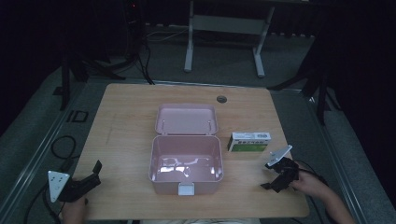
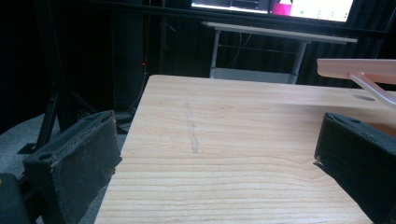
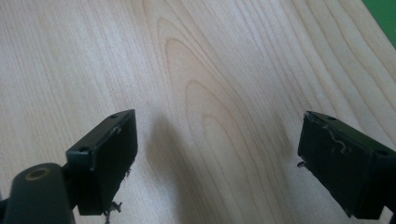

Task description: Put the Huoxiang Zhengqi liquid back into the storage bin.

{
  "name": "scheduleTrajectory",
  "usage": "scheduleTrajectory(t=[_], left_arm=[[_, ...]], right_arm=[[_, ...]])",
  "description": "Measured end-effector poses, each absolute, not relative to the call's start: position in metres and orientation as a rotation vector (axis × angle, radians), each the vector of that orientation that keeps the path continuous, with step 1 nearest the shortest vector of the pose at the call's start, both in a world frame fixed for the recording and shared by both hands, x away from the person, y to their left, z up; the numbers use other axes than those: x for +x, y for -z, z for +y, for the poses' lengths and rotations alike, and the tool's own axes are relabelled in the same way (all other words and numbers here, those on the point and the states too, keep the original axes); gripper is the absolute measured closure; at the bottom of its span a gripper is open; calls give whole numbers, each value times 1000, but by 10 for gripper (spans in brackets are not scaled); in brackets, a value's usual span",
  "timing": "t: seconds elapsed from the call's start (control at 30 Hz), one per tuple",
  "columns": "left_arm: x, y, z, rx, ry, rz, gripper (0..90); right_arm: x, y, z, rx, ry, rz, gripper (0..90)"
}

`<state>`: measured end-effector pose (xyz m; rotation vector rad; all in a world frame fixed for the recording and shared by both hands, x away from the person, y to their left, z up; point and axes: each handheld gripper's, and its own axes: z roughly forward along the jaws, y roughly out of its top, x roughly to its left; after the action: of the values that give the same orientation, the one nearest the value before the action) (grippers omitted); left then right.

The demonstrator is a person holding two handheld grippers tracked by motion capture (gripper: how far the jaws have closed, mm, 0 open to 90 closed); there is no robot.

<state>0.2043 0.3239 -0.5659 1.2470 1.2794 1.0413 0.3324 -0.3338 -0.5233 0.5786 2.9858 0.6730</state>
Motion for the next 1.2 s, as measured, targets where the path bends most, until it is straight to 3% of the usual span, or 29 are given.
scheduleTrajectory(t=[1.2], left_arm=[[204, 566, 324, 1247, -1044, 1270, 2]], right_arm=[[351, 490, -275, 203, -103, 3145, 133]])
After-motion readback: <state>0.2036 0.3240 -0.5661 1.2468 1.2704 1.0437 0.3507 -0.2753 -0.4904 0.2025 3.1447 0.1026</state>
